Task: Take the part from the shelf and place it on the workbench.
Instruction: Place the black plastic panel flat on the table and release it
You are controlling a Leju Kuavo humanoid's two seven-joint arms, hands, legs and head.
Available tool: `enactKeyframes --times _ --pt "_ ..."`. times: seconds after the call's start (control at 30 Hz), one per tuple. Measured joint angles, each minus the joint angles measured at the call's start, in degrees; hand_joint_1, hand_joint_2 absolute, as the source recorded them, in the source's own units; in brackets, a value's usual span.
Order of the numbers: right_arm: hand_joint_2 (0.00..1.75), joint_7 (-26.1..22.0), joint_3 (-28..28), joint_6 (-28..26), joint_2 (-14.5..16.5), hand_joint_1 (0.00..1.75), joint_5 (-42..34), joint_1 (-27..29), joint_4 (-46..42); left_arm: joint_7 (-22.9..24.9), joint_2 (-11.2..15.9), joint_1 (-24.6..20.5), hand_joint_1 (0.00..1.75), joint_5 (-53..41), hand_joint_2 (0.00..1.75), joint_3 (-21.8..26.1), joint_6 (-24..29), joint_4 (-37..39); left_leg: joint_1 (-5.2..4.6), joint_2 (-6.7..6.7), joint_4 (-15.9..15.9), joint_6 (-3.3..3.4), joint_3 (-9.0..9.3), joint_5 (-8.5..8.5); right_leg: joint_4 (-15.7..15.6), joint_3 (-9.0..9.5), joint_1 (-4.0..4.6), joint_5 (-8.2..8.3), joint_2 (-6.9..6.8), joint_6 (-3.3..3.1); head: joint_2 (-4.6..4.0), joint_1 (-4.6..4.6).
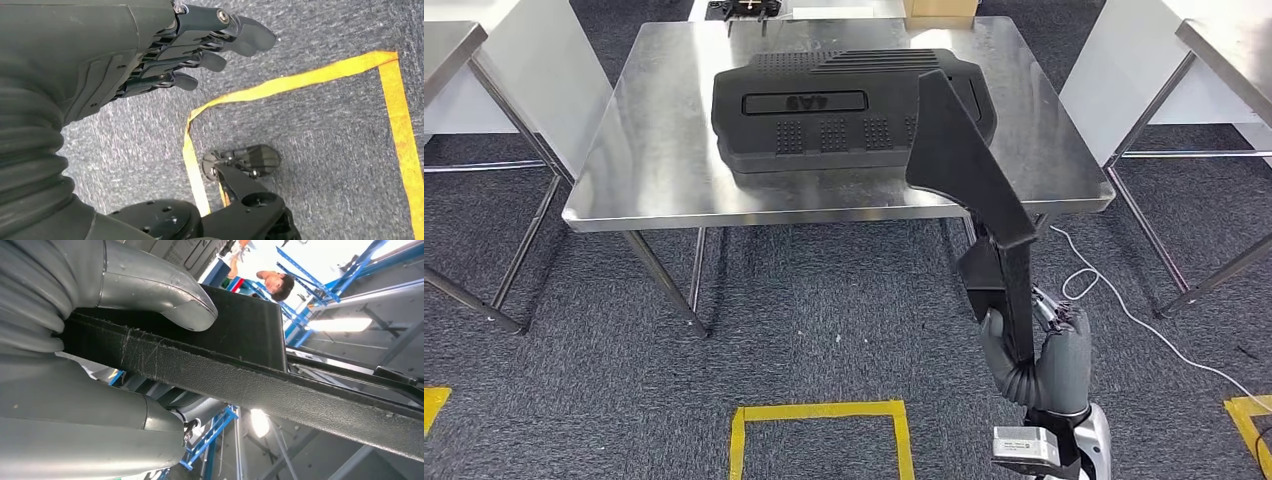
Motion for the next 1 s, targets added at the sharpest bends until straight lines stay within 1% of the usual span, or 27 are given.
enactKeyframes --times 0.03,0.07,0.13,0.17,0.2,0.23,0.27,0.3,0.33,0.37,0.4,0.43,0.47,0.5,0.53,0.57,0.6,0.67,0.7,0.73,0.77,0.83,0.87,0.9,0.93,0.97,1.0 --pt "1.75 0.0 0.0 0.0 0.0 1.75 0.0 0.0 0.0 0.0 0.0 0.0 0.0 0.0 1.75 0.0 0.0 0.0 -0.07 -0.19 0.1 -0.46 -0.01 -0.02 -3.0 1.49 -0.09 1.02 0.09 -0.03 0.0 -0.03" --pt "1.75 0.0 0.0 0.0 0.0 1.75 0.0 0.1 -0.1 0.0 0.0 0.0 0.0 0.0 1.75 0.0 0.0 0.0 -0.17 -0.31 0.1 -0.92 -0.02 -0.02 -4.5 2.25 -0.03 1.46 0.17 -0.37 0.0 -0.07" --pt "1.75 -0.1 -0.1 0.0 0.0 1.75 0.0 0.2 -0.1 0.0 0.0 0.1 0.0 0.0 1.75 0.0 0.0 0.0 -0.07 -0.4 -0.2 -1.76 0.07 0.15 -4.8 2.47 0.27 1.66 0.28 -1.58 0.0 -0.19" --pt "1.75 -0.1 -0.1 0.0 0.0 1.75 -0.1 0.2 -0.2 0.0 0.0 0.1 0.0 0.0 1.75 0.0 0.0 0.0 0.12 -0.36 -0.1 -2.11 0.08 0.09 -4.8 2.51 0.21 1.76 0.27 -2.04 0.0 -0.23" --pt "1.75 -0.1 -0.1 -0.1 0.0 1.75 -0.1 0.2 -0.2 0.0 0.0 0.1 0.0 0.0 1.75 0.0 0.0 0.0 0.3 -0.25 0.6 -2.38 -0.17 -0.43 -4.9 2.6 0.13 1.85 0.24 -2.51 0.0 -0.31" --pt "1.75 -0.1 -0.1 -0.1 0.0 1.75 -0.1 0.2 -0.3 0.0 0.0 0.1 0.0 0.0 1.75 0.0 0.0 0.0 0.41 -0.13 2.4 -2.56 -0.94 -1.58 -5.0 2.71 -0.01 1.9 0.19 -3.01 0.0 -0.43" --pt "1.75 -0.1 -0.1 -0.1 0.0 1.75 -0.1 0.2 -0.3 0.0 0.0 0.1 0.0 0.0 1.75 0.0 0.0 0.0 0.46 0.0 5.4 -2.67 -2.27 -3.25 -5.0 2.83 -0.04 1.86 0.12 -3.41 0.0 -0.57" --pt "1.75 -0.1 -0.1 -0.1 0.0 1.75 -0.1 0.2 -0.3 0.0 0.0 0.1 0.0 0.0 1.75 0.0 0.0 0.0 0.46 0.1 9.4 -2.75 -4.13 -5.17 -5.0 2.9 0.14 1.77 0.07 -3.74 0.0 -0.65" --pt "1.75 -0.1 -0.1 -0.1 0.0 1.75 -0.1 0.2 -0.3 0.0 0.0 0.1 0.0 0.0 1.75 0.0 0.0 0.0 0.49 0.14 13.2 -2.83 -5.99 -6.65 -5.0 2.98 0.31 1.69 0.03 -3.99 0.0 -0.68" --pt "1.75 -0.1 -0.1 -0.1 0.0 1.75 -0.1 0.2 -0.3 0.0 -0.1 0.1 0.0 0.0 1.75 0.0 0.0 0.0 0.5 0.16 15.7 -2.88 -7.29 -7.24 -5.0 3.1 0.47 1.6 0.03 -4.11 0.0 -0.66" --pt "1.75 -0.2 -0.1 -0.1 0.1 1.75 -0.1 0.2 -0.3 0.0 -0.1 0.2 0.0 0.0 1.75 0.0 0.0 0.0 0.53 0.19 16.3 -2.88 -7.63 -6.77 -5.0 3.28 0.58 1.48 0.04 -4.23 0.0 -0.66" --pt "1.75 -0.2 -0.1 -0.1 0.1 1.75 -0.2 0.2 -0.3 0.0 -0.1 0.2 0.0 0.0 1.75 0.0 0.0 0.0 0.55 0.23 14.4 -2.83 -6.76 -5.23 -5.0 3.56 0.61 1.31 0.07 -4.24 0.0 -0.66" --pt "1.75 -0.3 -0.1 -0.1 0.1 1.75 -0.2 0.2 -0.3 0.1 -0.1 0.2 0.0 0.0 1.75 0.0 0.0 0.0 0.58 0.31 10.9 -2.74 -5.02 -3.17 -4.9 3.91 0.6 1.07 0.1 -4.16 0.0 -0.67" --pt "1.75 -0.4 -0.1 -0.1 0.1 1.75 -0.2 0.2 -0.3 0.1 0.0 0.2 0.0 0.0 1.75 0.0 0.0 0.0 0.56 0.41 7.1 -2.68 -3.06 -1.6 -4.9 4.13 0.71 0.77 0.12 -3.91 0.0 -0.67" --pt "1.75 -0.4 -0.2 -0.1 0.1 1.75 -0.2 0.2 -0.3 0.1 0.0 0.2 0.0 -0.1 1.75 0.0 0.0 0.0 0.49 0.48 4.0 -2.53 -1.43 -0.64 -4.8 4.26 0.83 0.47 0.13 -3.57 0.0 -0.68" --pt "1.75 -0.5 -0.2 -0.1 0.1 1.75 -0.2 0.2 -0.4 0.1 -0.1 0.1 0.0 -0.2 1.75 0.0 0.1 0.0 0.35 0.5 2.0 -2.37 -0.5 -0.34 -4.8 4.34 0.96 0.29 0.11 -3.25 0.0 -0.64" --pt "1.75 -0.5 -0.3 -0.1 0.1 1.75 -0.2 0.2 -0.4 0.2 -0.1 0.1 0.0 -0.2 1.75 0.1 0.1 0.0 0.15 0.45 1.4 -2.15 -0.21 -0.61 -4.9 4.31 1.06 0.21 0.08 -2.97 0.0 -0.62" --pt "1.75 -0.6 -0.3 -0.1 0.2 1.75 -0.2 0.2 -0.4 0.3 -0.1 0.1 0.0 -0.3 1.75 0.1 0.1 0.0 -0.01 0.31 0.9 -1.47 -0.3 -0.59 -5.1 4.3 0.95 0.16 0.02 -2.49 0.0 -0.56" --pt "1.75 -0.6 -0.4 -0.1 0.3 1.75 -0.3 0.2 -0.4 0.3 -0.1 0.1 0.0 -0.3 1.75 0.1 0.1 0.0 0.01 0.25 0.8 -1.1 -0.24 -0.54 -4.6 3.96 0.92 -0.17 0.02 -2.33 0.0 -0.55" --pt "1.75 -0.6 -0.5 -0.1 0.3 1.75 -0.3 0.2 -0.4 0.3 -0.1 0.1 0.0 -0.3 1.75 0.1 0.1 0.0 0.08 0.23 0.6 -0.68 -0.16 -0.47 -3.1 3.09 0.94 -0.91 0.03 -2.29 0.0 -0.47" --pt "1.75 -0.7 -0.6 -0.1 0.3 1.75 -0.3 0.2 -0.4 0.4 0.0 0.1 0.0 -0.3 1.75 0.1 0.1 0.0 0.15 0.21 0.4 -0.32 -0.07 -0.45 -0.4 1.58 0.97 -2.04 0.05 -2.41 0.0 -0.39" --pt "1.75 -0.7 -0.7 -0.1 0.3 1.75 -0.3 0.3 -0.5 0.4 0.0 0.0 0.0 -0.3 1.75 0.1 0.0 0.0 0.02 0.18 0.4 0.15 -0.07 -0.59 7.3 -2.72 1.06 -4.54 0.1 -2.76 0.0 -0.27" --pt "1.75 -0.7 -0.7 -0.1 0.3 1.75 -0.3 0.3 -0.5 0.4 0.0 0.0 0.0 -0.3 1.75 0.1 0.0 0.0 -0.03 0.14 0.4 0.22 -0.04 -0.66 10.2 -4.64 1.07 -5.14 0.12 -2.7 0.0 -0.27" --pt "1.75 -0.7 -0.7 -0.1 0.3 1.75 -0.3 0.4 -0.5 0.4 0.0 0.0 0.0 -0.3 1.75 0.2 0.0 0.0 -0.06 0.08 0.4 0.26 0.02 -0.72 11.3 -5.73 1.07 -4.9 0.13 -2.43 0.0 -0.26" --pt "1.75 -0.7 -0.7 -0.1 0.4 1.75 -0.3 0.4 -0.5 0.4 0.0 0.1 0.0 -0.3 1.75 0.2 0.0 0.0 -0.07 -0.02 0.4 0.25 0.11 -0.77 10.1 -5.67 1.06 -3.74 0.13 -2.01 0.0 -0.26" --pt "1.75 -0.7 -0.7 -0.1 0.4 1.75 -0.3 0.5 -0.5 0.4 -0.1 0.1 0.0 -0.3 1.75 0.2 0.0 0.0 -0.06 -0.12 0.4 0.2 0.24 -0.83 6.9 -4.53 1.05 -1.97 0.12 -1.56 0.0 -0.25" --pt "1.75 -0.7 -0.7 -0.1 0.4 1.75 -0.3 0.5 -0.5 0.4 -0.1 0.1 0.0 -0.3 1.75 0.2 0.0 0.0 -0.08 -0.25 0.4 0.12 0.35 -0.9 2.7 -2.83 1.06 -0.14 0.12 -1.29 0.0 -0.21"
